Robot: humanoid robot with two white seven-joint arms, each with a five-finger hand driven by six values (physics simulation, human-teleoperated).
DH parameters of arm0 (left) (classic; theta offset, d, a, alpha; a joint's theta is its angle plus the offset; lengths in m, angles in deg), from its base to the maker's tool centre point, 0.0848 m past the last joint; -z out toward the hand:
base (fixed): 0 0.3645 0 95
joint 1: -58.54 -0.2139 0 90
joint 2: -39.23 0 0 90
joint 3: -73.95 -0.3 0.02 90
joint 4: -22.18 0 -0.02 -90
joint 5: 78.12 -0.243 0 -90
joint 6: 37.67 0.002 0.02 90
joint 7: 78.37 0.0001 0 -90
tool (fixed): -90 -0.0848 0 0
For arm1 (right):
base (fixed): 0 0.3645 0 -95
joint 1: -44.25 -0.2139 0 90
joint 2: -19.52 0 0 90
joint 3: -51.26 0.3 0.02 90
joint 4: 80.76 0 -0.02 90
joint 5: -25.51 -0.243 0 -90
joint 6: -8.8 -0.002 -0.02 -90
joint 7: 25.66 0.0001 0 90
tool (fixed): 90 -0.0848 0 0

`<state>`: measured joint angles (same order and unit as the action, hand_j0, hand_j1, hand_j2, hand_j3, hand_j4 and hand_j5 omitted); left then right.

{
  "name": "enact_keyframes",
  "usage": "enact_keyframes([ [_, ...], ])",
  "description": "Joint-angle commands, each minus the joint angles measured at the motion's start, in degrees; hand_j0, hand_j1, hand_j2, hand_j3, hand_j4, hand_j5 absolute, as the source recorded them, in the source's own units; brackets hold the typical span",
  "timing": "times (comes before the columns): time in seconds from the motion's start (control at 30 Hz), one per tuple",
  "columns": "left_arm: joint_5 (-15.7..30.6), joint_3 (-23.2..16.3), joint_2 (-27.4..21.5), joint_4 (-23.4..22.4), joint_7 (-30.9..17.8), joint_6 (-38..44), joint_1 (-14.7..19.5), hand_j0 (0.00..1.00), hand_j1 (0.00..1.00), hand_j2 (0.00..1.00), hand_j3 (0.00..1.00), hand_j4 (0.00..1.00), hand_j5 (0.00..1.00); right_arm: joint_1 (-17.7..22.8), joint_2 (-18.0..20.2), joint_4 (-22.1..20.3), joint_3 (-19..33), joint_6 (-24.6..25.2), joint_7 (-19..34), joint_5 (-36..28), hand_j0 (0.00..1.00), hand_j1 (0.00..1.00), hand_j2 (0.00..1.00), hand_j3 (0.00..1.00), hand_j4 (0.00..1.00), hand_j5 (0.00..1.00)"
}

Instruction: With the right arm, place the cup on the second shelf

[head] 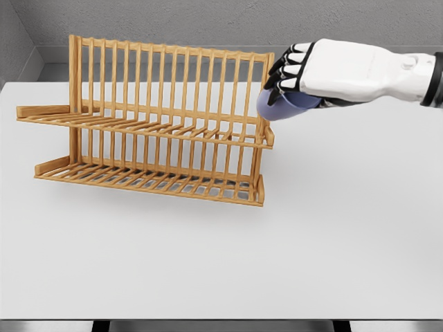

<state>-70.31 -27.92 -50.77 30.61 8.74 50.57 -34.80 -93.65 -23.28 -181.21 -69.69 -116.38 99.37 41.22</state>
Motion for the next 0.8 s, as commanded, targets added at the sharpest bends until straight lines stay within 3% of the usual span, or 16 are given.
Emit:
enact_keyframes([
  [0.0, 0.0, 0.0, 0.0, 0.0, 0.0, 0.0, 0.0, 1.00, 1.00, 1.00, 1.00, 1.00, 1.00, 0.0, -0.6, 0.0, -1.4, 0.2, 0.0, -0.3, 0.65, 0.65, 0.65, 0.65, 0.65, 0.65],
  [0.77, 0.0, 0.0, 0.0, 0.0, 0.0, 0.0, -0.1, 1.00, 1.00, 1.00, 1.00, 1.00, 1.00, -2.6, -3.2, 0.0, -7.5, 0.2, 0.0, 0.1, 0.65, 0.65, 0.65, 0.65, 0.65, 0.65],
])
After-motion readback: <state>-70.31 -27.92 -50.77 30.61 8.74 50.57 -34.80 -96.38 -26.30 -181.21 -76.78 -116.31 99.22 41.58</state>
